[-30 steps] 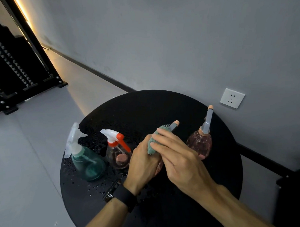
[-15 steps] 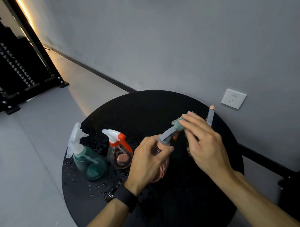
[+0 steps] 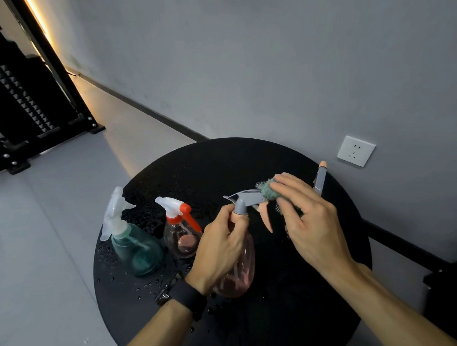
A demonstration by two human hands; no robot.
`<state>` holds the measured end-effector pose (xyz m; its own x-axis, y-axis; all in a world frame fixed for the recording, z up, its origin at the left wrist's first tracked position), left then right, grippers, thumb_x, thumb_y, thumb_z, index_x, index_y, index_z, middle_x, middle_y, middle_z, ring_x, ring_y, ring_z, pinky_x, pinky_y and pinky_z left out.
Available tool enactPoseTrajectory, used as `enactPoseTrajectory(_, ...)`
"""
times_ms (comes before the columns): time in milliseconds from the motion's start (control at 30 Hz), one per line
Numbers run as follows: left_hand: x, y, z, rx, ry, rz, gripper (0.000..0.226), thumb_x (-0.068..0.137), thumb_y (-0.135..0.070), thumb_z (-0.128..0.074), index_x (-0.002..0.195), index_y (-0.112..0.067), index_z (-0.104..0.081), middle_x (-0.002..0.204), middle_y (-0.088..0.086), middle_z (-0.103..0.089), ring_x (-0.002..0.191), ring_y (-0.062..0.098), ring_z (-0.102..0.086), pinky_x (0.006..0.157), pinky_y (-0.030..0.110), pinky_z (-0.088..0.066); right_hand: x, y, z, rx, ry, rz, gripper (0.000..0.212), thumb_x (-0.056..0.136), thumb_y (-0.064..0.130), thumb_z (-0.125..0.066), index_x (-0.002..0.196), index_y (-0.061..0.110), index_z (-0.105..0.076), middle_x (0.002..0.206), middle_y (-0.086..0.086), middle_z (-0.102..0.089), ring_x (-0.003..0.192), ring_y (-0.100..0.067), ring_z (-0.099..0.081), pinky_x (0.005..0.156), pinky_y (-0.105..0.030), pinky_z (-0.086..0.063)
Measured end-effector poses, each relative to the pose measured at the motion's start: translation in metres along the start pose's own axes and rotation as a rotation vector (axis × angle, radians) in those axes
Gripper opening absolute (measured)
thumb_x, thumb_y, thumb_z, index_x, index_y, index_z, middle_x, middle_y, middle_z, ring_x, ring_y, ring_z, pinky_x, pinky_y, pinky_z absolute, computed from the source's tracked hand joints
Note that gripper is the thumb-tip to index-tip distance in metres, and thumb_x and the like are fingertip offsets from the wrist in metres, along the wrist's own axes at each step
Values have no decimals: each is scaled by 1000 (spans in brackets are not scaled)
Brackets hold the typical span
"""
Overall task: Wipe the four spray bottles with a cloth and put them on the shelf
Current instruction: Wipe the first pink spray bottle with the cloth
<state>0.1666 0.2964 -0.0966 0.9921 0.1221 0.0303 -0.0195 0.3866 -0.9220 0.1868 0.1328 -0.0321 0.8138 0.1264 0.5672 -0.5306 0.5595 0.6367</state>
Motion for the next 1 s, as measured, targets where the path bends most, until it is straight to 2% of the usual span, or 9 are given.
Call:
enactPoseTrajectory(67, 2, 3, 2, -18, -17, 35, 14, 101, -30, -47, 101, -21, -57, 82, 15, -68, 62, 21, -54, 63, 42, -47, 1, 0, 2, 15, -20, -13, 32, 90, -3, -60, 118, 8, -68, 127, 6, -61, 126, -2, -50, 108, -17, -37)
enactPoseTrajectory(200, 2, 6, 5, -50, -16, 98, 29, 90, -46, -66, 102, -25, -51, 80, -6, -68, 62, 0, -57, 56, 15, -44, 4, -5, 12, 98, -91, -104, 33, 89, -5, -61, 118, 10, -68, 125, 13, -59, 123, 2, -50, 102, -6, -35)
enactPoseTrajectory(333, 2, 4, 2, -101, 5, 84, 26, 91, -46, -64, 97, -23, -54, 79, 0, -70, 62, 5, -55, 59, 24, -43, 3, 3, 9, 148, -78, -66, 34, 90, -3, -61, 120, 11, -67, 125, 21, -55, 125, 5, -50, 102, -8, -36)
enactPoseTrajectory(533, 1, 0, 3, -139, 0, 36, 20, 93, -44, -62, 95, -24, -60, 70, -11, -61, 61, 2, -51, 58, 16, -41, -4, 12, -5, 169, 0, 45, 33, 90, -5, -60, 120, 5, -65, 131, 5, -57, 130, -4, -48, 106, -20, -40)
enactPoseTrajectory(600, 2, 2, 2, -173, 6, 47, 20, 94, -43, -62, 98, -24, -61, 71, -10, -61, 63, 4, -51, 61, 21, -42, -6, 14, -7, 138, 4, 83, 33, 89, -6, -61, 120, 4, -65, 132, 2, -57, 131, -6, -48, 107, -21, -40)
enactPoseTrajectory(733, 1, 2, -2, -192, 31, 66, 22, 93, -48, -61, 100, -28, -62, 87, 6, -72, 75, 18, -64, 78, 50, -52, -11, 19, -11, 116, -8, 105, 34, 87, -9, -63, 119, 1, -66, 132, -4, -59, 131, -10, -49, 108, -16, -36)
enactPoseTrajectory(833, 0, 2, -3, -192, 22, 72, 21, 94, -48, -60, 102, -29, -62, 92, 8, -73, 88, 35, -68, 84, 55, -52, -13, 20, -11, 123, -15, 90, 33, 87, -8, -63, 118, 0, -66, 131, -5, -59, 131, -11, -49, 107, -13, -34)
enactPoseTrajectory(900, 1, 2, -4, -192, 14, 80, 21, 94, -47, -60, 101, -28, -61, 92, 8, -73, 87, 35, -69, 84, 56, -52, -15, 20, -11, 126, -29, 79, 32, 86, -8, -63, 118, 0, -66, 130, -6, -60, 130, -11, -49, 107, -11, -32)
enactPoseTrajectory(1000, 0, 3, -4, -183, -17, 100, 19, 94, -44, -61, 98, -25, -60, 87, 8, -72, 72, 20, -66, 78, 55, -53, -21, 16, -15, 193, -31, 26, 32, 89, -5, -61, 120, 1, -65, 133, -3, -58, 132, -9, -47, 107, -17, -37)
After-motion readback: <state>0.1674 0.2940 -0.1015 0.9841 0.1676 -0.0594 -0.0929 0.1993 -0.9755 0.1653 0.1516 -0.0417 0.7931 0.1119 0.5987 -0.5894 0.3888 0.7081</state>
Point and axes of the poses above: each hand's wrist, its own x-axis towards the middle knuckle, its own z-axis out of the back of the hand, y = z × x, the point moved 8 cm from there along x, towards the middle knuckle
